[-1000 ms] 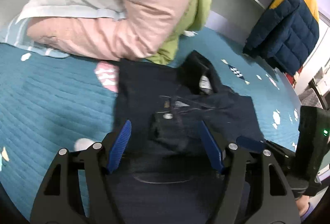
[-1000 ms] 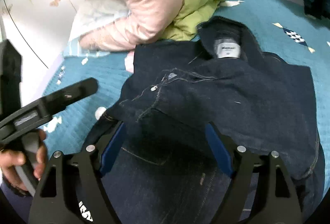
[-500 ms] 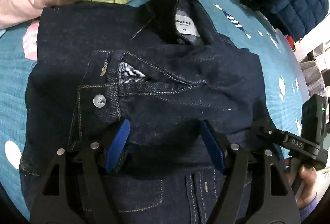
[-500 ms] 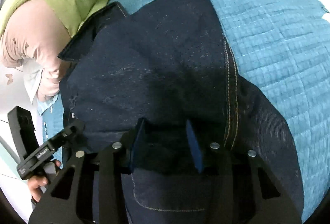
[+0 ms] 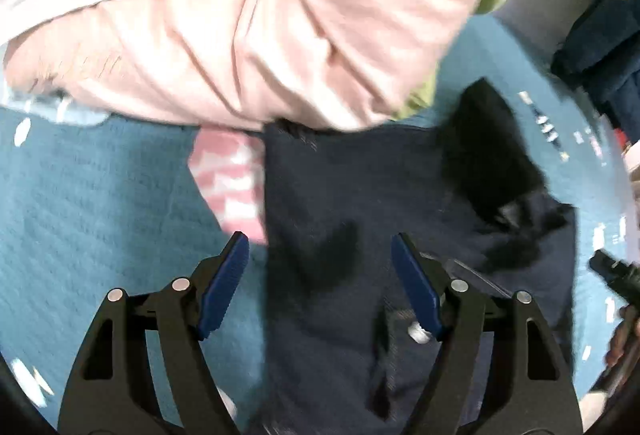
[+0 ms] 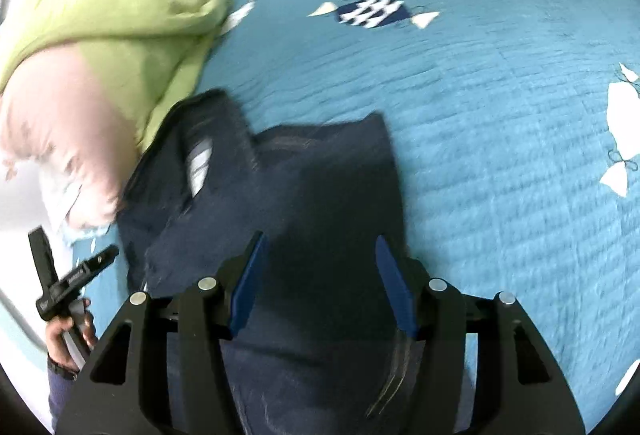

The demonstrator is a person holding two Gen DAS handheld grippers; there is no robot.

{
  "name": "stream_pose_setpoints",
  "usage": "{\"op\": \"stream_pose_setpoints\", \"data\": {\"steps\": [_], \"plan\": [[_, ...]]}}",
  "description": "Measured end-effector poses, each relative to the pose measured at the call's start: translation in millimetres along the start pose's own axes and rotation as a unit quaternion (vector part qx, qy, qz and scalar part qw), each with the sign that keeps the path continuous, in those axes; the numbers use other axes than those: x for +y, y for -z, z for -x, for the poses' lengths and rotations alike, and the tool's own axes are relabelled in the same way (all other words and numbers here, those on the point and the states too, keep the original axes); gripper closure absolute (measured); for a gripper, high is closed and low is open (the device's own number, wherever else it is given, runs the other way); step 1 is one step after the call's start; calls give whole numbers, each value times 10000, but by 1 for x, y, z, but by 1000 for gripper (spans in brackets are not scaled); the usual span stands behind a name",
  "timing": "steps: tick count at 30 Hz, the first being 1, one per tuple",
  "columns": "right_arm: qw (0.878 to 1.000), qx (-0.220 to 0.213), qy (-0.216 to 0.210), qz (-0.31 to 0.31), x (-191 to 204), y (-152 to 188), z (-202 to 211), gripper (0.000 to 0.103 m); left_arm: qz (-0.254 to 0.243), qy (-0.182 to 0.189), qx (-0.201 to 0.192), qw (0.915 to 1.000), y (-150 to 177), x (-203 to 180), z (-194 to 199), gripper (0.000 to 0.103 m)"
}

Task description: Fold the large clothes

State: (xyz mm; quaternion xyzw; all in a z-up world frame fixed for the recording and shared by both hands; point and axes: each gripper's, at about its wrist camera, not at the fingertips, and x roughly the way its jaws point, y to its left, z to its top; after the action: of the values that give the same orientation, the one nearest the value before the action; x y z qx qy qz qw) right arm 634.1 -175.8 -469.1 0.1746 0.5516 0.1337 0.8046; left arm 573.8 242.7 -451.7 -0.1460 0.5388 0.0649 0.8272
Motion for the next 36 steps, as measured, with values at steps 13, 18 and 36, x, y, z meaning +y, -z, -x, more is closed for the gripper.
{"op": "stream_pose_setpoints", "data": {"steps": [13, 18, 36], "plan": [[9986, 116, 355, -373, -18, -63, -40, 49, -197, -289, 340, 9988, -30, 0, -55, 27], [9957, 440, 708, -404, -21, -71, -67, 49, -148, -227, 403, 9988, -33, 3, -65, 23], [9960, -590, 519, 427, -9, -36, -12, 94, -855, -33, -412, 9955, -4, 12, 19, 93]]}}
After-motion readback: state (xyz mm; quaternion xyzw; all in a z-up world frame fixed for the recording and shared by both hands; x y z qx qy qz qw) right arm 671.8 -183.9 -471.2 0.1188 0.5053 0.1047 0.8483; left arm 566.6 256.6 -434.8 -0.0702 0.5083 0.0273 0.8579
